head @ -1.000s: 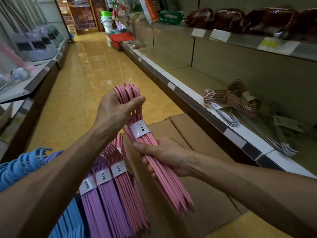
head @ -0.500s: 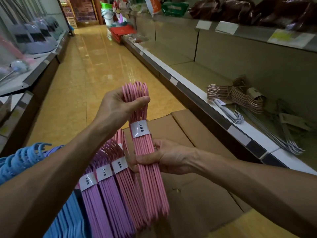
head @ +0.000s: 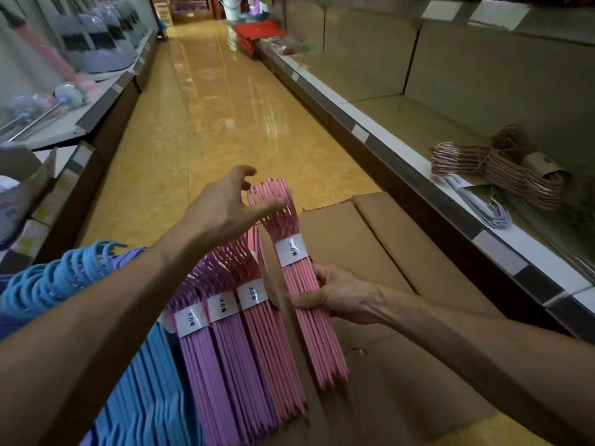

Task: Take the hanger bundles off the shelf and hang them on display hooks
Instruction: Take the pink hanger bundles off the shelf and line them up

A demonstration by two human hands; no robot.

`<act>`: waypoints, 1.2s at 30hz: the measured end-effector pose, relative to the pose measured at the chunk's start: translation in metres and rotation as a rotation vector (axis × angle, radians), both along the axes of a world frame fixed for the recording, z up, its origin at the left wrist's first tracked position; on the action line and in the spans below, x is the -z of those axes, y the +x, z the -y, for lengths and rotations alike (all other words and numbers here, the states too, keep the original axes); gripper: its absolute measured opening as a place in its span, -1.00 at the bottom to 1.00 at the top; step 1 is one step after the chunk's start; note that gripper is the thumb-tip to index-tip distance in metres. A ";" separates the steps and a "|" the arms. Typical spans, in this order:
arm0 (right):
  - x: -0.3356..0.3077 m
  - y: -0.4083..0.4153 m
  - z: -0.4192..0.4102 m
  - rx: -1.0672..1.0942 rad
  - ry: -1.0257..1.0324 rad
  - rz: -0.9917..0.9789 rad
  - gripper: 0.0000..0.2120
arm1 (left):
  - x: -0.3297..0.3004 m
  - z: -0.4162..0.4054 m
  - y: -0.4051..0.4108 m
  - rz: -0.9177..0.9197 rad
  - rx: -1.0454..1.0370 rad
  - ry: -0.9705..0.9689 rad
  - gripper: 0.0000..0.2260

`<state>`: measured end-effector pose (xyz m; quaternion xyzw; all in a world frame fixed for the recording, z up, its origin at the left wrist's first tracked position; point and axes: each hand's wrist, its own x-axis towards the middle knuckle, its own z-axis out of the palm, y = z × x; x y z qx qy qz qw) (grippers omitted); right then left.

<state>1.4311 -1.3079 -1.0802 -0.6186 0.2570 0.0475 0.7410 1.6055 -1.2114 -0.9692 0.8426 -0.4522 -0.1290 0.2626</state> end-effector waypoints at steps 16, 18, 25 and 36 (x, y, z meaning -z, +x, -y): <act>0.065 0.012 -0.007 -0.072 -0.111 -0.139 -0.69 | 0.045 -0.012 0.013 0.133 0.118 0.227 -0.24; 0.067 0.012 -0.008 -0.093 -0.119 -0.144 -0.66 | 0.045 -0.012 0.012 0.137 0.119 0.252 -0.18; 0.063 0.013 -0.008 -0.126 -0.152 -0.159 -0.71 | 0.047 -0.013 0.014 0.168 0.138 0.287 -0.09; 0.045 0.008 -0.010 -0.201 -0.218 -0.166 -0.78 | 0.044 -0.016 0.009 0.171 0.127 0.287 -0.18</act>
